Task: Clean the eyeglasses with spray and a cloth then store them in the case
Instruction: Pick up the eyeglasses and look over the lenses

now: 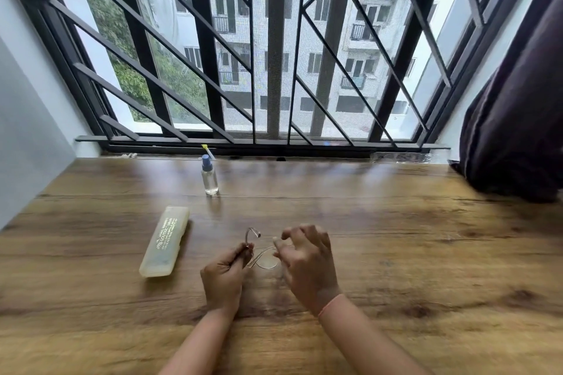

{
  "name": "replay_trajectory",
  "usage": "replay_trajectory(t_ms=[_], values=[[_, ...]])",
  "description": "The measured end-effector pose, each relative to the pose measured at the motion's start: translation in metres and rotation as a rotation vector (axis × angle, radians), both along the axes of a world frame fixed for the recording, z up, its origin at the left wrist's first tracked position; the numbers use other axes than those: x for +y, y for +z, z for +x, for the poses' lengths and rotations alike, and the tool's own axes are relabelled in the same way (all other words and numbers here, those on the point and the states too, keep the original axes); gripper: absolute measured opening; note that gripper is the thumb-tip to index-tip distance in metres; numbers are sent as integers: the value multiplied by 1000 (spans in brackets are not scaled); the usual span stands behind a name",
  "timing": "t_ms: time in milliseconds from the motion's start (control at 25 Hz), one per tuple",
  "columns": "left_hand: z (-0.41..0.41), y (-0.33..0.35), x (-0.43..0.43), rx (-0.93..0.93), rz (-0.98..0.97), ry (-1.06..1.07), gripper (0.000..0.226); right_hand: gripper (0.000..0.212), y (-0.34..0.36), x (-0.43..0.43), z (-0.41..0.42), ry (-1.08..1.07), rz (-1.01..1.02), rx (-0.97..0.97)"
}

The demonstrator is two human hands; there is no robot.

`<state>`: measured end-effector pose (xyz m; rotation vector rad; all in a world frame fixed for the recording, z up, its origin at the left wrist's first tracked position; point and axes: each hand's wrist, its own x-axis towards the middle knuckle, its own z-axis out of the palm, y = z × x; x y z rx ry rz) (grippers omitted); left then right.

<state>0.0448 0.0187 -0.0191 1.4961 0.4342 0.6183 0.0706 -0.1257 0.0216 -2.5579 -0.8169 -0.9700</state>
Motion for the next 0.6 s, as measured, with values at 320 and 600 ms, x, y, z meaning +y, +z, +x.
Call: replay_trajectory(t_ms=[320, 600], values=[[-1, -1, 1, -2, 48, 9, 31, 6, 5, 6, 14, -42, 16, 174], [4, -7, 1, -41, -59, 15, 26, 12, 25, -12, 19, -30, 634, 378]])
